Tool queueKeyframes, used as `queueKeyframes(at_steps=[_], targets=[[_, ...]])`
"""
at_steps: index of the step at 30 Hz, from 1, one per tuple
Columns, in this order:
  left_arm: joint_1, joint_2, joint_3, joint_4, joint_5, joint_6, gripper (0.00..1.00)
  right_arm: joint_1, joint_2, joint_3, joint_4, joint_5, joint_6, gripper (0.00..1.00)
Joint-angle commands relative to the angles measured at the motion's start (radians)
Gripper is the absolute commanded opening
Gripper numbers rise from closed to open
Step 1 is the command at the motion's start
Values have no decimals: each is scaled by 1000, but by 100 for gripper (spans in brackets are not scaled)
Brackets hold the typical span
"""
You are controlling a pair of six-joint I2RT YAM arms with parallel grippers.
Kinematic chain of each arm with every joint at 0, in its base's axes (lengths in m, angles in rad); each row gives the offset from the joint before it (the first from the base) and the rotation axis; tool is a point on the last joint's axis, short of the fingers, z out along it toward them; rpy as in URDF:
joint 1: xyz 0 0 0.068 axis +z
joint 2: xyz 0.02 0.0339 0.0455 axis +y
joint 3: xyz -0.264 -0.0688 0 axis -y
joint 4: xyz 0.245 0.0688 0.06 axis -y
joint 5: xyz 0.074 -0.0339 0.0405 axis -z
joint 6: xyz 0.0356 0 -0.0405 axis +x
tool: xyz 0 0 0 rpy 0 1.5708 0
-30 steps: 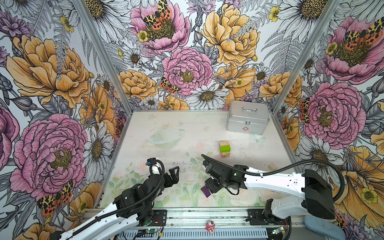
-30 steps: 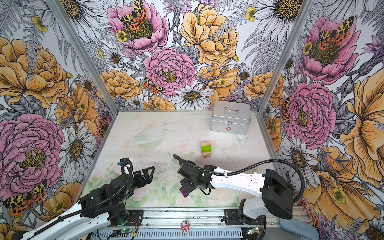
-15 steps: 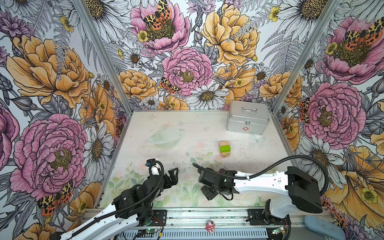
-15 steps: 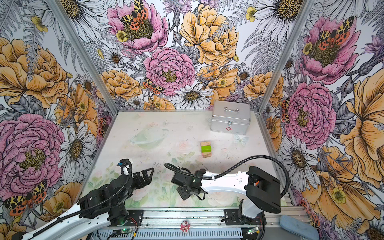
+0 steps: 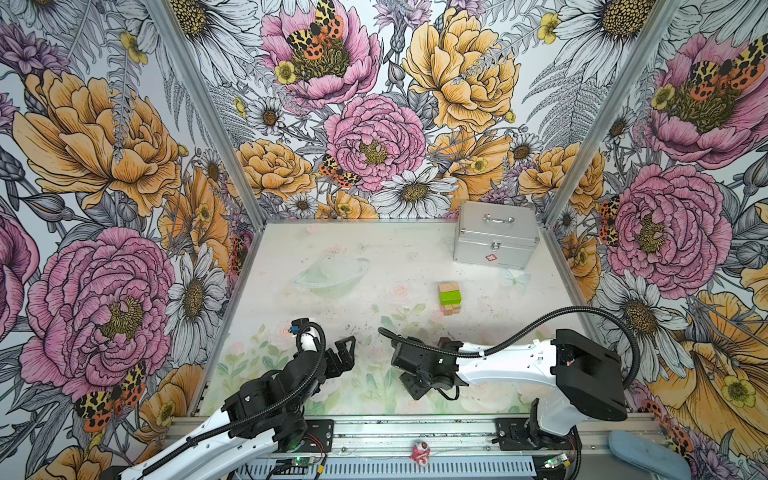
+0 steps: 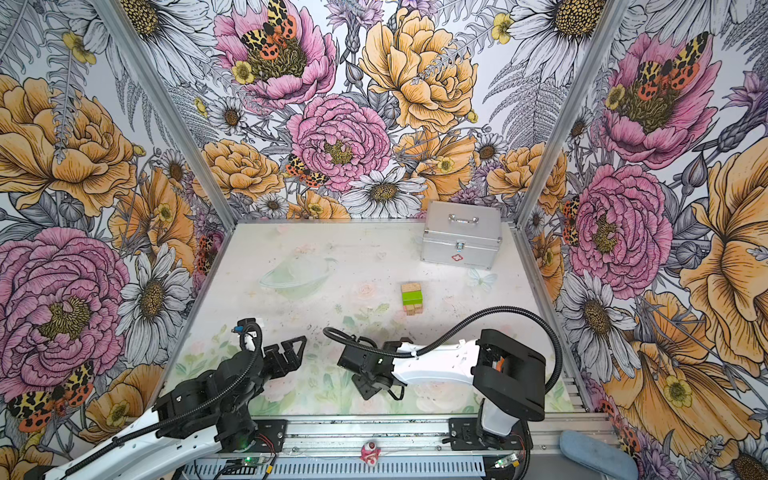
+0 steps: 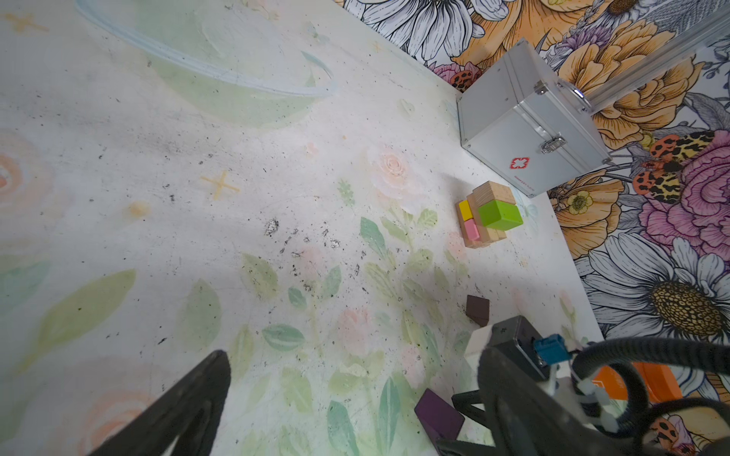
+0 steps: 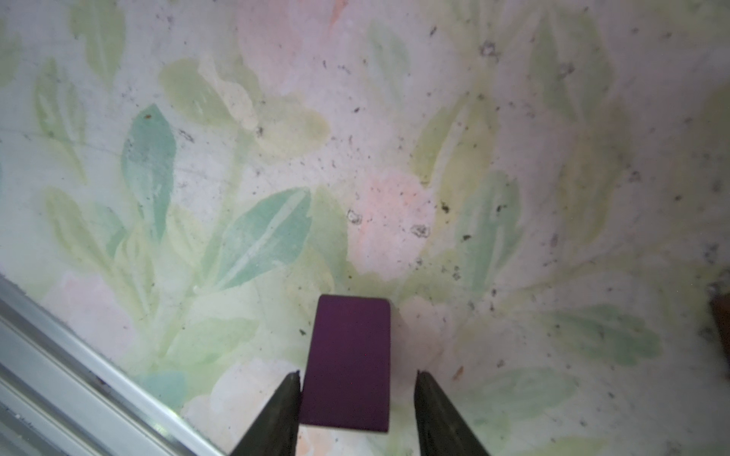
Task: Build the wood block tower
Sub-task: 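Lower the right gripper and close it on the purple block, then carry the purple block to the stack while the left arm extends forward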
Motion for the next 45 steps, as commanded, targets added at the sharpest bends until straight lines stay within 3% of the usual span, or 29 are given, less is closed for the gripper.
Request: queueKeyframes(at_steps=[1,11,27,38,45], targets=[[8,-14,-7,-18,1,-14,99,6,16,32,24,15,-1,46],[10,-14,-5,-17,2,-14,99,4,9,30,23,37,4,36],[16,2,14,-20,-2,-7,99,-33,-58,59,-25,55,4,34],[47,65,72,-16,-16,30,99,-180,-178,116,-122,72,-55,34],[62,187,115,28,-11,79,99,-350,-192,195,-186,83,-101,33]])
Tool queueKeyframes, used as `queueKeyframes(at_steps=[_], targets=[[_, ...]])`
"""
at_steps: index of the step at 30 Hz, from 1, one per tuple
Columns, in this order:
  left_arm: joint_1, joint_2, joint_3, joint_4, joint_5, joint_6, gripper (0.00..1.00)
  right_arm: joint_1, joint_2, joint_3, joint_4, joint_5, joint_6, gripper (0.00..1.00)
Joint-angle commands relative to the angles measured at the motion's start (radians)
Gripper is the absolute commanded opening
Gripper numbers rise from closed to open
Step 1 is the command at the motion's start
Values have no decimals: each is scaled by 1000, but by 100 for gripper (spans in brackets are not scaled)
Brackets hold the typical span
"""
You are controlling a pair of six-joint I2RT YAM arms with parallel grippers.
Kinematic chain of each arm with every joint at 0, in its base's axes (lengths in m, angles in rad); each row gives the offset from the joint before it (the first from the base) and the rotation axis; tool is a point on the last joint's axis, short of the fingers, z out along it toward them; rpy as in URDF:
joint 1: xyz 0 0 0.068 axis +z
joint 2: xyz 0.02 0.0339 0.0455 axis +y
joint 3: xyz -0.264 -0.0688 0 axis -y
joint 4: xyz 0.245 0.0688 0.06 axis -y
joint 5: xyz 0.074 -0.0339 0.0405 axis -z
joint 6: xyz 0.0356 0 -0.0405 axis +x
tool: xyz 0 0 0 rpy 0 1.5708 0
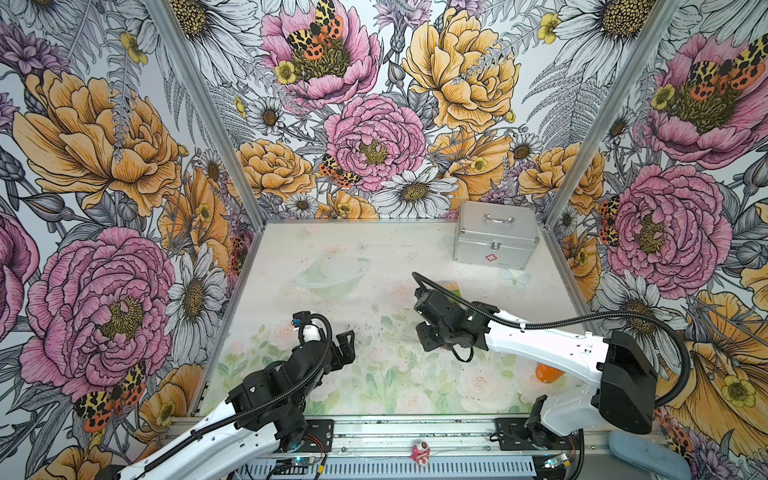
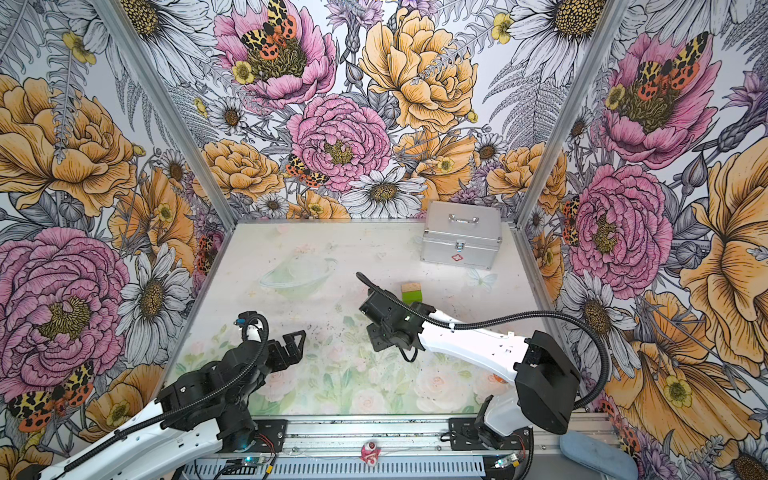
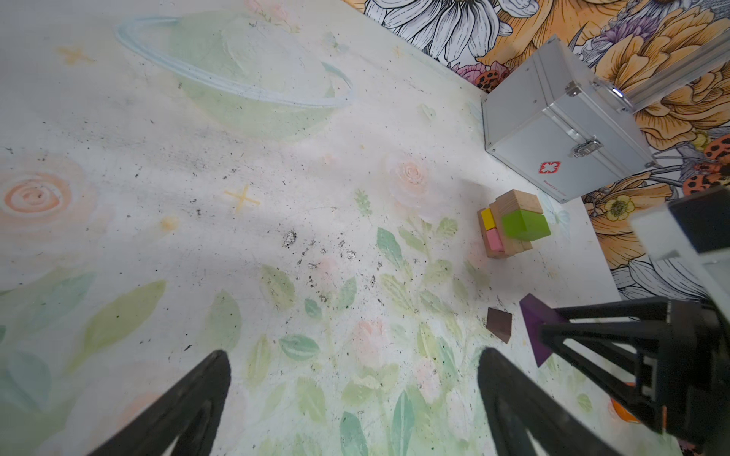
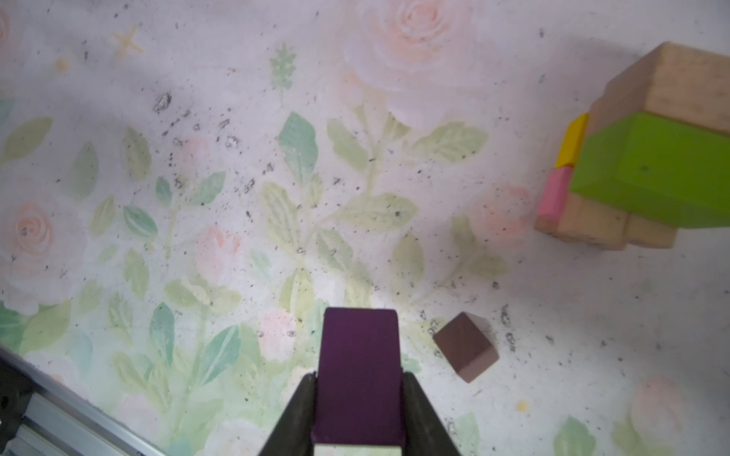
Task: Build the wood block tower
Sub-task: 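Carry the purple block to the stack while the left arm extends forward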
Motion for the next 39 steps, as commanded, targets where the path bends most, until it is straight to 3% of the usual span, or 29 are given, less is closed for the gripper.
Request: queueKeyframes(at_steps=[1,7,18,26,39], targets=[[7,65,38,52,-4,51,99,-68,-24,57,-43,24,-47,33],[9,201,42,219,48,73,99,-206,32,149,-61,9,-111,33],[4,479,142,414,160,171,99,-354,148,259,-70,-31,-187,33],[0,612,219,507,264,251,99,-392,215,300,-68,-63,-211,33],[5,673,248,507,281,263,99,-419,287,332,-67,-81,-225,32]])
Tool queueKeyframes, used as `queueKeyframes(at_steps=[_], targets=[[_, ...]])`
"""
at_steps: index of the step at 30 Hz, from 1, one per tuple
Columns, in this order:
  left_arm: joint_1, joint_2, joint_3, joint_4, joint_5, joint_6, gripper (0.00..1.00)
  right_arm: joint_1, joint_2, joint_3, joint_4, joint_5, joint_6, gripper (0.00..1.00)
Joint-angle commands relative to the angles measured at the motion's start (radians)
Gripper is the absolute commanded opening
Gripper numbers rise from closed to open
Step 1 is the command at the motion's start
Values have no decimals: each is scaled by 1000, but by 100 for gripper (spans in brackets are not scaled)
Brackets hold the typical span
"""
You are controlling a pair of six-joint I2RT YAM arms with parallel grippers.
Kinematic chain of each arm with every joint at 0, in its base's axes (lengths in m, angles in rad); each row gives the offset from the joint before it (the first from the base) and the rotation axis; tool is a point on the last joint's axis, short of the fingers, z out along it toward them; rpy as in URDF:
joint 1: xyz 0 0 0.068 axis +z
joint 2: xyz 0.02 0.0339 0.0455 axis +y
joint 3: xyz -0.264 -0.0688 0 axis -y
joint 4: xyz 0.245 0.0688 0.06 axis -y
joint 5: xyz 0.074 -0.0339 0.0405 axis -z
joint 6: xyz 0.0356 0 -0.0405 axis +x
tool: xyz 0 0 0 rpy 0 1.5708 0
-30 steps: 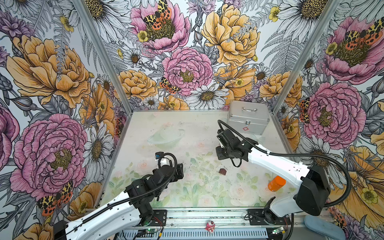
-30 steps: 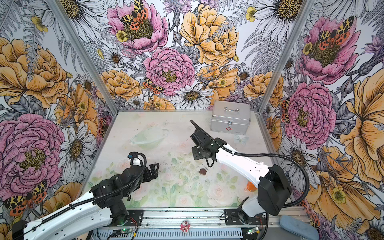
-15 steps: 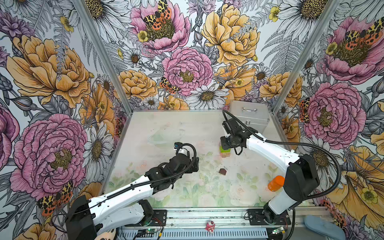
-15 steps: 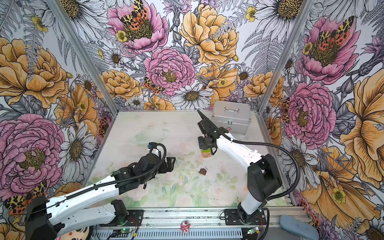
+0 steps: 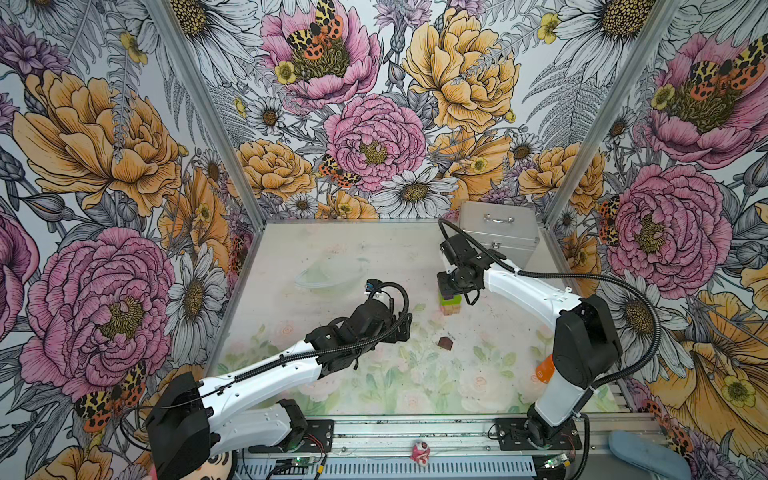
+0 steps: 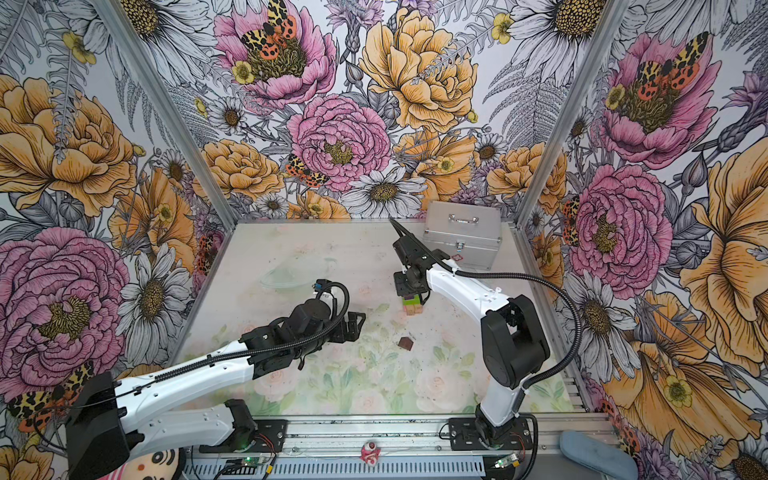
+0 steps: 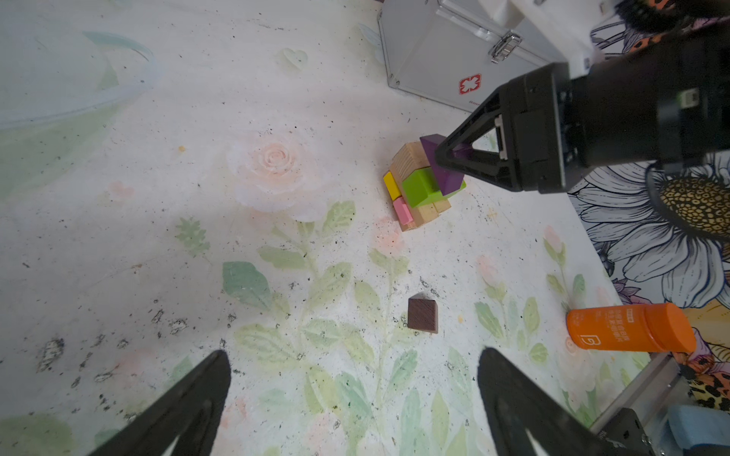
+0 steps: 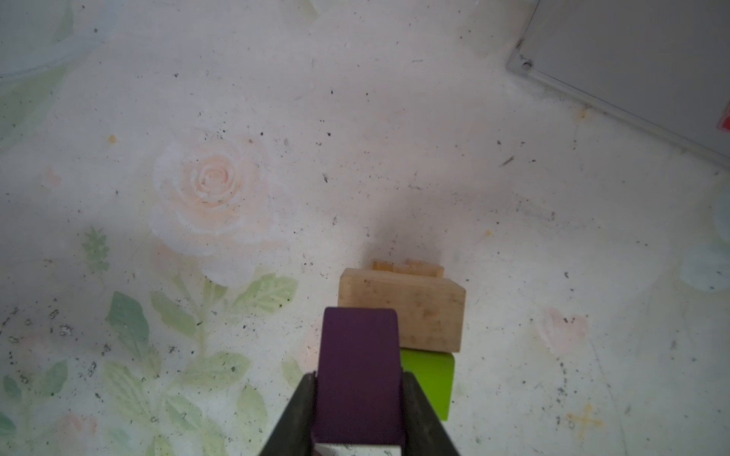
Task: Build the wood block tower
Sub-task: 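Carry the purple block to the stack while the left arm extends forward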
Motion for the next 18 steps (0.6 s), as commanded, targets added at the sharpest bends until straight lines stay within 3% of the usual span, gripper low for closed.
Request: queueKeyframes(at_steps=[1,18], targets=[[8,2,26,21,21,24,99,-8,13,30,5,-7,-13,32],[17,-14,16,10,16,17,99,-13,21,27,7,-26,4,32]])
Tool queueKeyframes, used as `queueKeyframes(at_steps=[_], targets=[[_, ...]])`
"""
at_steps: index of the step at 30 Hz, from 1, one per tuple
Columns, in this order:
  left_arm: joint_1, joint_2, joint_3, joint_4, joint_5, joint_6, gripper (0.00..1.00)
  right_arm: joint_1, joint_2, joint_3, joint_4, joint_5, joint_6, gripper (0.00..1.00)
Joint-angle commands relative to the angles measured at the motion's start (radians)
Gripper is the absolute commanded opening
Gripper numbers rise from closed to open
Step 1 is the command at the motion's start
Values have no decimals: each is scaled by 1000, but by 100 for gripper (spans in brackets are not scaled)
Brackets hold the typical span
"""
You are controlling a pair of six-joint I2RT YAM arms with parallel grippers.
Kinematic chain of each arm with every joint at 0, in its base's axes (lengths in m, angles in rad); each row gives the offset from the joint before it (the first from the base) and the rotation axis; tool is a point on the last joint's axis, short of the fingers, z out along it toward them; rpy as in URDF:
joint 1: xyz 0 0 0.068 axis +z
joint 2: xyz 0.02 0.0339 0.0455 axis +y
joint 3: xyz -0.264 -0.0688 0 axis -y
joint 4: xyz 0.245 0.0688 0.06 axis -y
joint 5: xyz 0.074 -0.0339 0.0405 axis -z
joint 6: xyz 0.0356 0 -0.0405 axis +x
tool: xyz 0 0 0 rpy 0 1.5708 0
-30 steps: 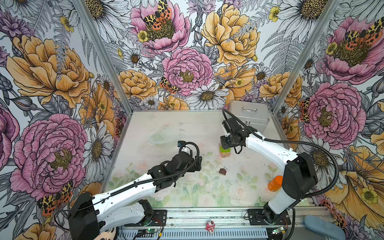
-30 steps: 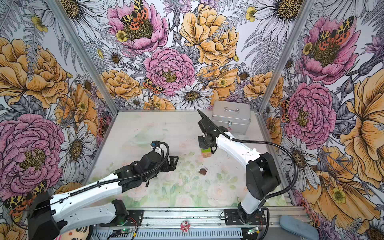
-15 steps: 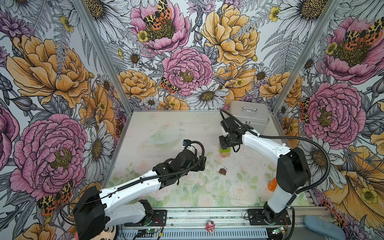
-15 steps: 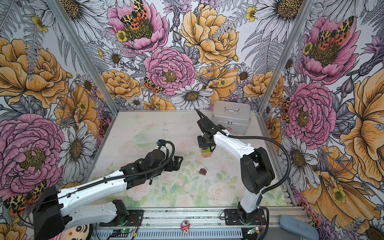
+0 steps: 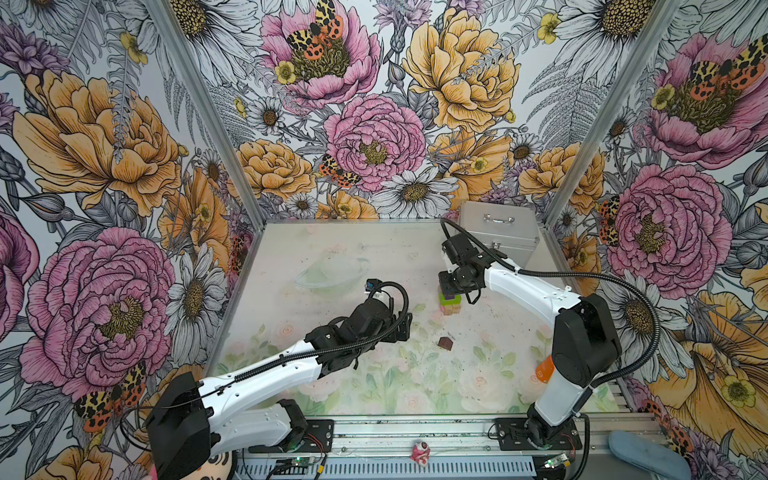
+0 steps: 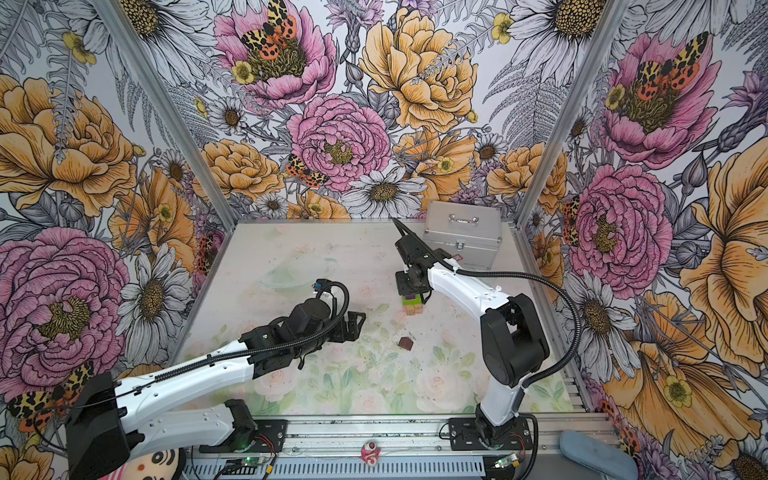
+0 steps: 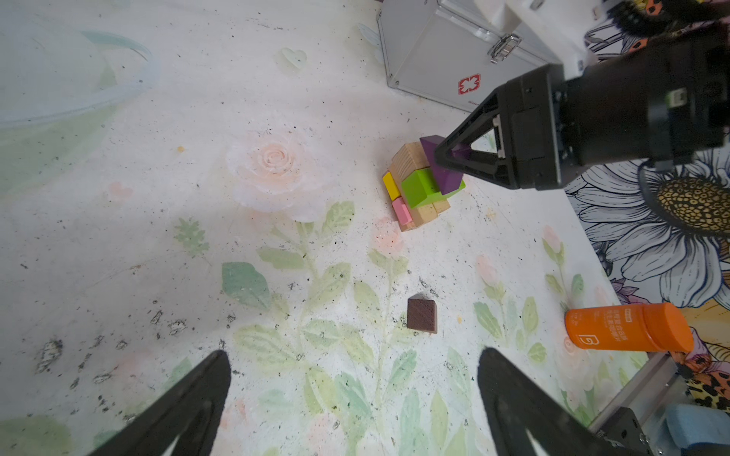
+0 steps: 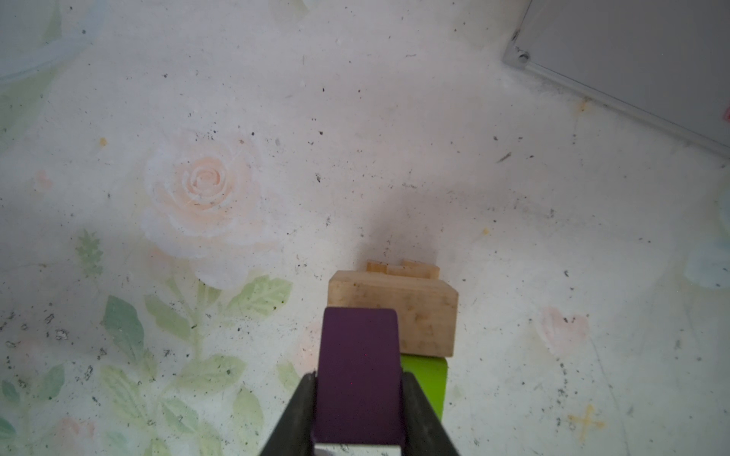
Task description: Build the wood block tower
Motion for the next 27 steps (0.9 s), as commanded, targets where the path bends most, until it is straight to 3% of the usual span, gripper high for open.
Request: queueKeyframes(at_steps=[1,27], targets=[[11,-14,14,10,12,18,99,-5,16,29,7,-17,5,32],[33,-14,1,20,29,19,99,-4,36,34,5,-19,18,38]])
